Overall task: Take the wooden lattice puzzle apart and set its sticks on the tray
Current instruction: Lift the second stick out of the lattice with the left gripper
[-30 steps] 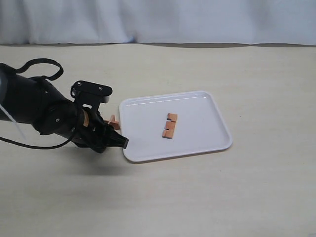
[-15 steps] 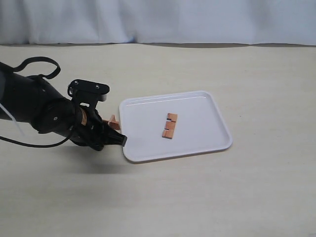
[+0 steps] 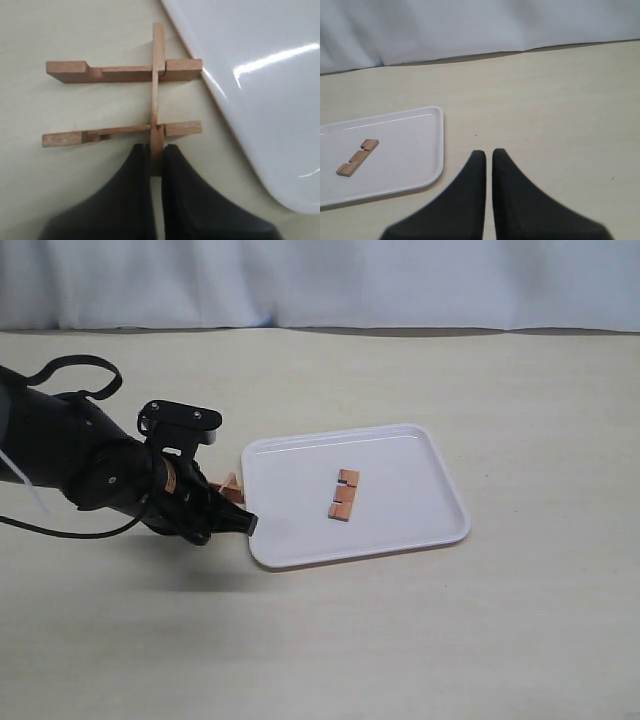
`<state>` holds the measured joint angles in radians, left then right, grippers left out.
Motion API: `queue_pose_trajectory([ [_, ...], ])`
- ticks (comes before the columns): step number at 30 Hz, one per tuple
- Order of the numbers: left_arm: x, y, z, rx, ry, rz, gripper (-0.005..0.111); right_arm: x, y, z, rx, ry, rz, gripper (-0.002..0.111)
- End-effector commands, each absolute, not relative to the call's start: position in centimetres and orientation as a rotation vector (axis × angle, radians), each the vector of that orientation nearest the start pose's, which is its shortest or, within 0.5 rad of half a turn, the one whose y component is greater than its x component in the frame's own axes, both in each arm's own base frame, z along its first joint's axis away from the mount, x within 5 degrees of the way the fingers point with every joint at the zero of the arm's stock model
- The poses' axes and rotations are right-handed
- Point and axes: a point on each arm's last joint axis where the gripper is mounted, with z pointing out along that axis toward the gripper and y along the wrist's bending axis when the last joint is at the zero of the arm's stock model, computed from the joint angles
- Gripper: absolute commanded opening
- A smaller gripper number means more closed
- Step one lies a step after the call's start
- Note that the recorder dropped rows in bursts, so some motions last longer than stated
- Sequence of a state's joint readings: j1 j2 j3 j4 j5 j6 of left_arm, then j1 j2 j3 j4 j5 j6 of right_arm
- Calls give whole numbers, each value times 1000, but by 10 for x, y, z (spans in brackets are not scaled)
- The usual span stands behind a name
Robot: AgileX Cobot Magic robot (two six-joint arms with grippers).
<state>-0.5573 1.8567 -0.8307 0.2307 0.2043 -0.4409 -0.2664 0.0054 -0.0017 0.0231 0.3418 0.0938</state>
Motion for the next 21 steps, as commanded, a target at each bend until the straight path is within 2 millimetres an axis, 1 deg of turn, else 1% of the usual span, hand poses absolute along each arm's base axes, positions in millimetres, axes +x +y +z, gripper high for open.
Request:
queue_pose_trajectory([
  [1,274,-164,126,459,2640,-175,0,52,-14,182,334,1796,-106,4],
  [6,271,-162,161,450,2549,-209,0,52,-14,182,334,1796,-106,4],
  [8,270,-161,178,436,2495,-236,0,52,-14,182,334,1796,-106,4],
  [11,265,-167,198,403,2409,-322,0,52,-14,182,334,1796,-106,4],
  [12,264,-171,200,402,2389,-347,0,52,-14,182,334,1796,-106,4],
  [14,261,-181,205,392,2339,-419,0,52,-14,182,334,1796,-106,4],
  [16,261,-195,204,398,2302,-476,0,52,-14,182,334,1796,-106,4],
  [18,264,-211,202,398,2310,-509,0,52,-14,182,334,1796,-106,4],
  [21,271,-247,195,474,2340,-521,0,52,-14,182,334,1796,-106,4],
])
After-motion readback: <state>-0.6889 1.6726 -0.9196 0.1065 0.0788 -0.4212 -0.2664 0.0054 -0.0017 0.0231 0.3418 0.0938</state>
